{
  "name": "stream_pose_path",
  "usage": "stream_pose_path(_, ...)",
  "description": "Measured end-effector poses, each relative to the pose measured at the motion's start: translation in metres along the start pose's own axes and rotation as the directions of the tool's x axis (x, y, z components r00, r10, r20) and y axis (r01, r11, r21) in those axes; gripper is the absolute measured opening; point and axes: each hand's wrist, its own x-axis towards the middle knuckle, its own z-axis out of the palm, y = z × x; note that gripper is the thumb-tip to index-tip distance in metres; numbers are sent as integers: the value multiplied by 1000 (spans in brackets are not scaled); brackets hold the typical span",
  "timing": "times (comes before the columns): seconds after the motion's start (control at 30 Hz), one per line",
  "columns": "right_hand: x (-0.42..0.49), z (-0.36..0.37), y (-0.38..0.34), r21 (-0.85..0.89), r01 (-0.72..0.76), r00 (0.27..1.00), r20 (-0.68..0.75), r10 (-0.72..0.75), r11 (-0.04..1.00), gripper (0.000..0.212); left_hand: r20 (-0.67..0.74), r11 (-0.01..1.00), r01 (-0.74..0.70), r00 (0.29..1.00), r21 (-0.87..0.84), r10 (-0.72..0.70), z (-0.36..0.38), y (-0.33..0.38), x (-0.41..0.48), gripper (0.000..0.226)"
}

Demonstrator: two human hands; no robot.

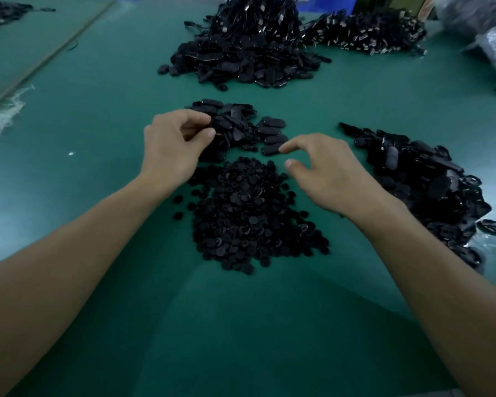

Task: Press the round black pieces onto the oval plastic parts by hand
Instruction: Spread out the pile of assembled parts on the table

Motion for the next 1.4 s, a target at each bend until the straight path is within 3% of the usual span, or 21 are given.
stream_pose_path(0.13, -4, -2, 10, -183, -65, 994, -102, 47, 981, 32, 85, 979, -138, 988, 149, 126, 2, 1, -4, 28)
stream_pose_path(0.27, 3, -13, 36, -335, -259, 960, -195, 202, 906, 37, 83, 957, -192, 981, 217, 178, 3, 3, -8, 27)
stream_pose_path(0.43, 13, -13, 50, -264, -415, 906, -210, 369, 871, 46, 49, 971, -156, 988, 180, 150, 2, 4, -9, 9)
stream_pose_path(0.57, 15, -14, 58, -328, -463, 885, -232, 404, 824, 45, 30, 984, -108, 994, 144, 105, 1, 3, -8, 8)
stream_pose_path(0.73, 5, -32, 72, -321, -618, 786, -218, 579, 718, 38, 34, 987, -101, 995, 124, 98, 0, 3, -9, 10)
stream_pose_path(0.87, -8, -41, 85, -124, -758, 652, -141, 745, 640, 64, 39, 991, -89, 996, 103, 85, -1, 3, -9, 13)
stream_pose_path(0.93, -11, -40, 91, -90, -775, 632, -143, 762, 625, 77, 42, 991, -89, 995, 100, 85, 0, 2, -9, 15)
stream_pose_path(1.23, -9, -15, 76, -154, -636, 768, -218, 602, 756, 71, 47, 990, -101, 994, 93, 97, -1, 2, -10, 17)
stream_pose_path(1.4, 2, -13, 66, 26, -338, 920, -201, 336, 941, 64, 51, 989, -107, 993, 100, 102, -1, 1, -12, 15)
